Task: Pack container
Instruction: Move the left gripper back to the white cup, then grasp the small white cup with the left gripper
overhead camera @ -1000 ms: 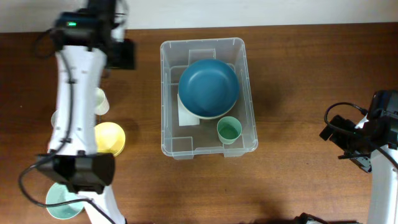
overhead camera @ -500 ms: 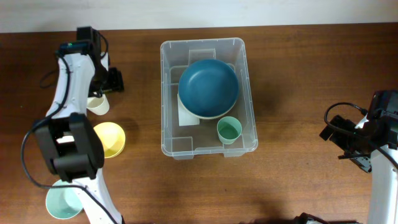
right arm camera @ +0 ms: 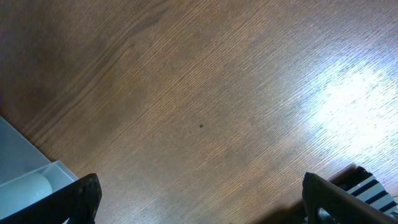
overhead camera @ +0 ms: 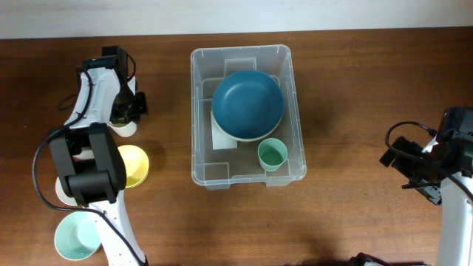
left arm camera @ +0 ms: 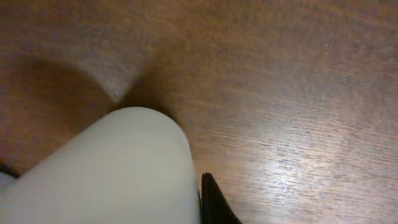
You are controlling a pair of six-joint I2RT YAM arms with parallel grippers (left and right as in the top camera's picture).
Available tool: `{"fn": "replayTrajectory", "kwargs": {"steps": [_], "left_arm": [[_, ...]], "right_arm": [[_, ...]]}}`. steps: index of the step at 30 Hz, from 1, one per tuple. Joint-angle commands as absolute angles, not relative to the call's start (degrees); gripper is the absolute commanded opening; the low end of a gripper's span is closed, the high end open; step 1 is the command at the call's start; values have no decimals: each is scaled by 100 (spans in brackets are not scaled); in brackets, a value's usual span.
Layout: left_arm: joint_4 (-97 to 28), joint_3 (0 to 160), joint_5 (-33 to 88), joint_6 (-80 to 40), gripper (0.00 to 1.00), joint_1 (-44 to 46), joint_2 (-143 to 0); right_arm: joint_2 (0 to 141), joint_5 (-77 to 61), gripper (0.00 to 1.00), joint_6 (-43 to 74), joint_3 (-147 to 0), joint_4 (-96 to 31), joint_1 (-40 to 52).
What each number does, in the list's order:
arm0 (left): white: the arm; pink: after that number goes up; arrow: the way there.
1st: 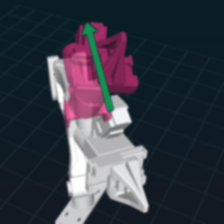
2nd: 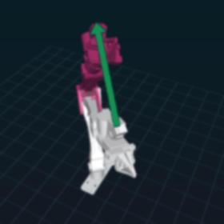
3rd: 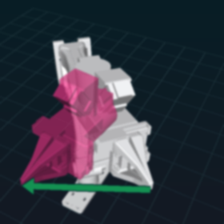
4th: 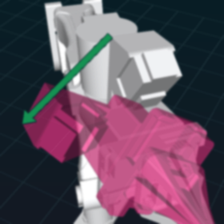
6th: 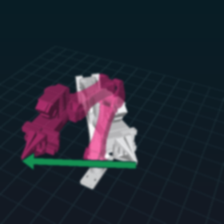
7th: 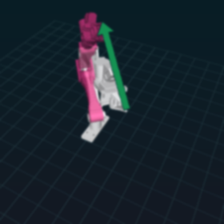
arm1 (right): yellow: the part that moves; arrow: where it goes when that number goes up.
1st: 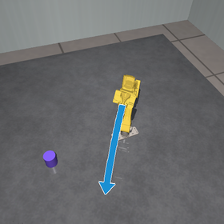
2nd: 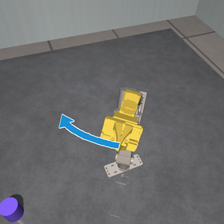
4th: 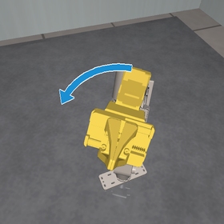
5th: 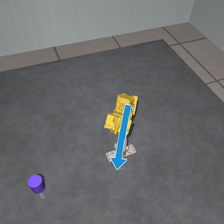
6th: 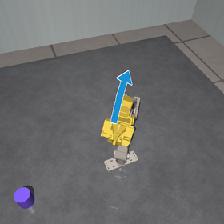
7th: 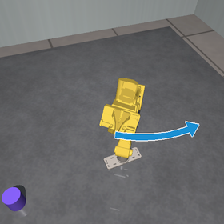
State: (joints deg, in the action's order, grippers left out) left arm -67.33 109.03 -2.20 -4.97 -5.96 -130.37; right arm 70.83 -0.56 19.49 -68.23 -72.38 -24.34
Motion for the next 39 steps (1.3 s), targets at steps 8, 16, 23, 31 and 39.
{"fn": "replayTrajectory", "kwargs": {"steps": [8,16,23,31,39], "left_arm": [[-8705,13659,137,-469,1,27,-12890],[-9268,14765,239,-447,0,1986,-12442],[-9671,14748,-12,-429,1,3452,-12296],[-9671,14178,-89,-762,1,3618,-11131],[-9636,11330,-1186,-1638,1,3127,-9048]], "right_arm": [[7076,-86,99,1977,-6816,-7238,-2473],[7076,-86,99,1977,-6816,-7242,-2473],[7076,-86,99,1977,-6816,-7242,-2473],[7076,-86,99,1975,-6814,-7262,-2473],[7078,-86,99,1977,-6814,-7262,-2473]]}}
